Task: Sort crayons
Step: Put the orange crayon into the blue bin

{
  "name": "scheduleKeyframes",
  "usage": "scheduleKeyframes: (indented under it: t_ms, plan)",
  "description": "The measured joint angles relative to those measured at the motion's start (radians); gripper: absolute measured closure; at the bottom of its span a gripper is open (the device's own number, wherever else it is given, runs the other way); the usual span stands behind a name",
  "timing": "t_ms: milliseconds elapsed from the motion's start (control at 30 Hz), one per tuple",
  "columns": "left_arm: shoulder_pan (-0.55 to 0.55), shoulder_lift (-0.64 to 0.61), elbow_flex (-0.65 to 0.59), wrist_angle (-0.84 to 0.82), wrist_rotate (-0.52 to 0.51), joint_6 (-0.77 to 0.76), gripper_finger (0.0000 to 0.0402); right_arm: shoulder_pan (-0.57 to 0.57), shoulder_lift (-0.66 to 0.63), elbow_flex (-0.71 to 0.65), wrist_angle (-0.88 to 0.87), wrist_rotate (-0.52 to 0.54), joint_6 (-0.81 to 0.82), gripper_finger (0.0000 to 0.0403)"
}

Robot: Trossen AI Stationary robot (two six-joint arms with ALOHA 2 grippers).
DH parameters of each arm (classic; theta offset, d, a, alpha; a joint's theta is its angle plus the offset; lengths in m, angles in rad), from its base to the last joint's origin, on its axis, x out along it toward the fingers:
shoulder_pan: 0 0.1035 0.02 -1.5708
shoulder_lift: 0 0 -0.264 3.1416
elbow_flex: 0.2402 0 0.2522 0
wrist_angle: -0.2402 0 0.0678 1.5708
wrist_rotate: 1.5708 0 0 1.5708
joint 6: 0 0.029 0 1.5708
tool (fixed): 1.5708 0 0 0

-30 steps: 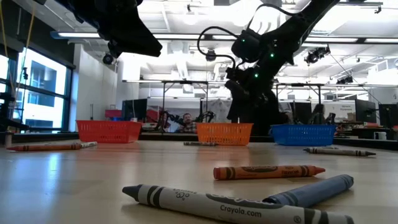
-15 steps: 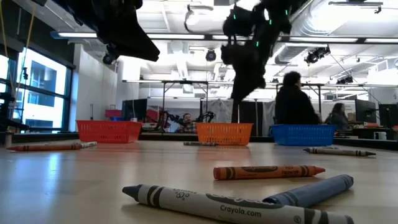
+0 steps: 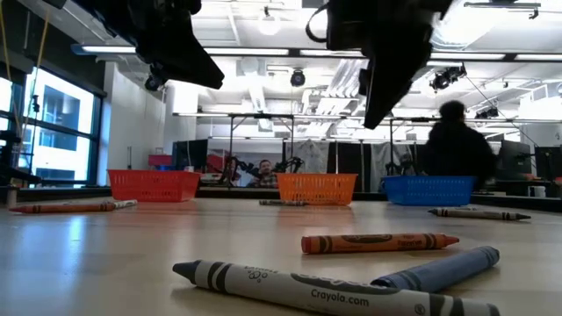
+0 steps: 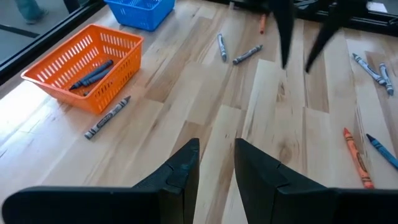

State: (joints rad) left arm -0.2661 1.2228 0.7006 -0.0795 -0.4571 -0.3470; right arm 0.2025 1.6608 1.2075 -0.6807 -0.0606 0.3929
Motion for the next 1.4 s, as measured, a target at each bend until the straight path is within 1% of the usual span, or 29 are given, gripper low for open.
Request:
scheduleKeyframes:
  t_ms: [133,267,400,467,667,800,1033,1400]
  plan:
    - [-0.001,0.0,0.0,0.0,0.033,-0.014,0.0314,0.056,0.006,-0.073,0.16,-0.008,0.104,0.03]
    - [-0.021,0.0,0.0,0.0,0.083,-0.027,0.0314,0.096,0.041,-0.123,0.233,-0.032,0.192,0.03]
    - [-0.055,0.0,0.0,0.002,0.083,-0.045,0.0314,0.136,0.113,-0.14,0.325,-0.093,0.218,0.03]
    - [-0.077,0.0,0.0,0.005,0.083,-0.053,0.0314,0.155,0.159,-0.126,0.366,-0.123,0.22,0.03]
    - [-0.14,0.0,0.0,0.023,0.055,-0.095,0.0314,0.201,0.279,-0.015,0.365,-0.135,0.161,0.03]
    - [-0.176,0.0,0.0,0.028,0.052,-0.097,0.0314,0.212,0.301,0.024,0.353,-0.12,0.095,0.03]
    - [-0.201,0.0,0.0,0.033,0.051,-0.097,0.0314,0.21,0.303,0.026,0.339,-0.114,-0.058,0.03]
    - [-0.199,0.0,0.0,0.033,0.049,-0.069,0.0314,0.209,0.307,-0.012,0.362,-0.116,-0.089,0.03]
